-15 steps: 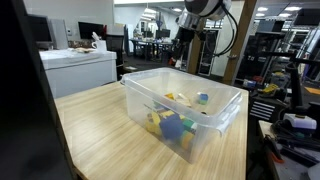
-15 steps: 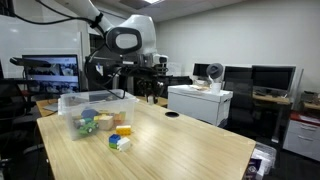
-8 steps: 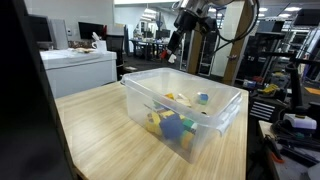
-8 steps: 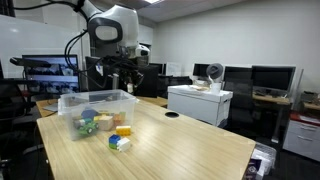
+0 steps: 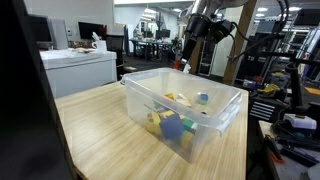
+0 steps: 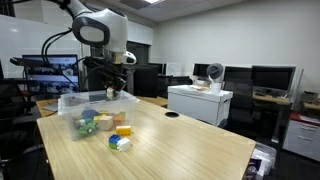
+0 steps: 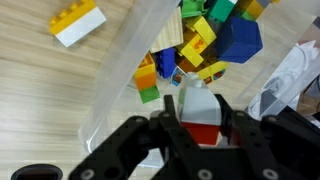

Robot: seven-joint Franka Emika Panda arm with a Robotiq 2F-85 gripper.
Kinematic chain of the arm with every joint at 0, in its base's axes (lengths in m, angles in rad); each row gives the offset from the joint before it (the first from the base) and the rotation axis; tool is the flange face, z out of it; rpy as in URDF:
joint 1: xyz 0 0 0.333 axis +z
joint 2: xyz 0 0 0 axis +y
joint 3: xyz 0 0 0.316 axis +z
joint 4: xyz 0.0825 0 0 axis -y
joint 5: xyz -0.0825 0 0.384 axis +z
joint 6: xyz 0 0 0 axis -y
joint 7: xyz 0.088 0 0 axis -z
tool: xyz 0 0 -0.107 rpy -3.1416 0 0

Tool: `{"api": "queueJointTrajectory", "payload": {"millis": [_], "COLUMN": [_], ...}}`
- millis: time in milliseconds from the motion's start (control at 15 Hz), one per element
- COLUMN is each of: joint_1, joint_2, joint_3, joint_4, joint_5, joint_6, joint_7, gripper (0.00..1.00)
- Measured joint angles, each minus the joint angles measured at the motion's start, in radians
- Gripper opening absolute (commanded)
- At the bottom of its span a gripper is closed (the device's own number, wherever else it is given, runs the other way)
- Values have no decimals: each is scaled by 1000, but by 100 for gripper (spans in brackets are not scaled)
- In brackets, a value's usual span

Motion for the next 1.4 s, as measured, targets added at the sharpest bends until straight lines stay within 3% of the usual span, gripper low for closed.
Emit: {"api": "queueJointTrajectory", "payload": {"millis": [200,333,800,1067,1400], "joint_1": [9,10,5,-29,-89], "joint_2": [-2,-2,36,117,238], "joint_3": [-17,-27,-93,-129,-145], "joint_4": [-2,4,150,227,208], "joint_5": [0,0,79,87,-57], "joint_6": [0,0,14,87,180], "joint_7": [0,0,20,47,129], "gripper": [94,100,100,100,100]}}
